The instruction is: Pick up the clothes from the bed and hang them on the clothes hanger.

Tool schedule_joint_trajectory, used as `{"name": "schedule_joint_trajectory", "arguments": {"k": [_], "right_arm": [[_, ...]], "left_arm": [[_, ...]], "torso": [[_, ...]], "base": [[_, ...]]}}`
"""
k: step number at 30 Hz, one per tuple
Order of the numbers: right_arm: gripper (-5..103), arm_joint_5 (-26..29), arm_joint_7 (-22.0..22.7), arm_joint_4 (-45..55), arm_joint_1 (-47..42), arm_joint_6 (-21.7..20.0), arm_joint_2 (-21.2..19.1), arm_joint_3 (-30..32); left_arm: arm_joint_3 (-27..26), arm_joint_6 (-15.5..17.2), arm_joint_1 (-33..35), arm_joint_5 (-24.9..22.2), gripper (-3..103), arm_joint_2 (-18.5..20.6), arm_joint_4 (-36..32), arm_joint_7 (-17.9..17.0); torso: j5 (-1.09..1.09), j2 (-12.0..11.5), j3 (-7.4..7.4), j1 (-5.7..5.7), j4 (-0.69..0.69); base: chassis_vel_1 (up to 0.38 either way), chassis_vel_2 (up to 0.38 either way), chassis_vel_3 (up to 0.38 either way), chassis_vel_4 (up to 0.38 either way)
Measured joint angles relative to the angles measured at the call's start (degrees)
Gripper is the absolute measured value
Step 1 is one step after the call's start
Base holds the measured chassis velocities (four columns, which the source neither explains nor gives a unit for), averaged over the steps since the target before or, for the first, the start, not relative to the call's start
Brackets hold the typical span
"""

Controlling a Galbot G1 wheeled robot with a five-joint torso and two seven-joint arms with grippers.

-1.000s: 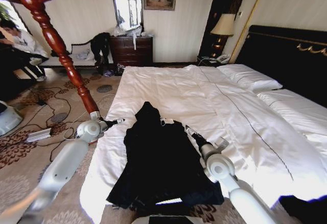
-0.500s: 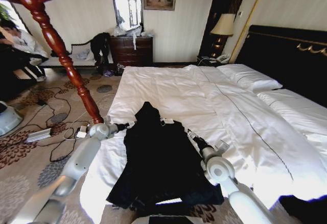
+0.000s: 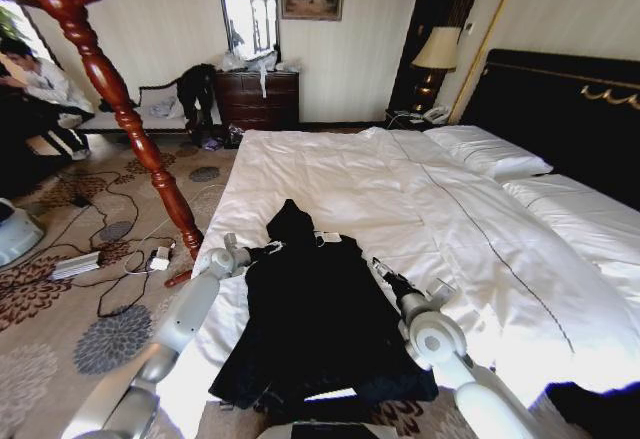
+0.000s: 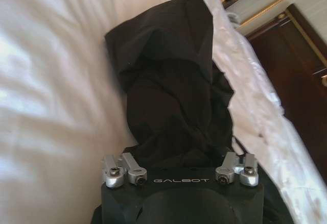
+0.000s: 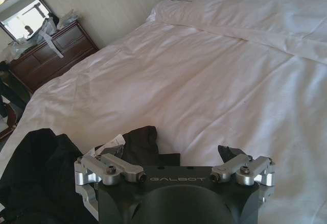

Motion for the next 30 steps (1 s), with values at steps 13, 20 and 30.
{"name": "schedule_joint_trajectory", "arguments": {"k": [13, 20, 30], "right_arm": [[100, -1.0, 0.5, -0.6, 0.1, -0.1, 0.6, -0.1], [100, -1.4, 0.5, -0.8, 0.1, -0.1, 0.6, 0.0], [100, -1.6, 0.5, -1.0, 0.9, -0.1, 1.2, -0.2]], "left_arm": [[-1.6, 0.0, 2.3, -2.8, 26, 1.5, -5.9, 5.6], [-0.5, -0.4, 3.5, -2.4, 4, 5.6, -11.8, 6.4], [-1.8, -4.7, 1.4, -1.5, 1, 11.6, -18.2, 4.5]], "torso": [[-0.01, 0.0, 0.0, 0.0, 0.0], [-0.01, 0.0, 0.0, 0.0, -0.01], [-0.01, 0.0, 0.0, -0.01, -0.01]], "base": [[0.0, 0.0, 0.0, 0.0], [0.0, 0.0, 0.0, 0.0], [0.0, 0.0, 0.0, 0.0]]}}
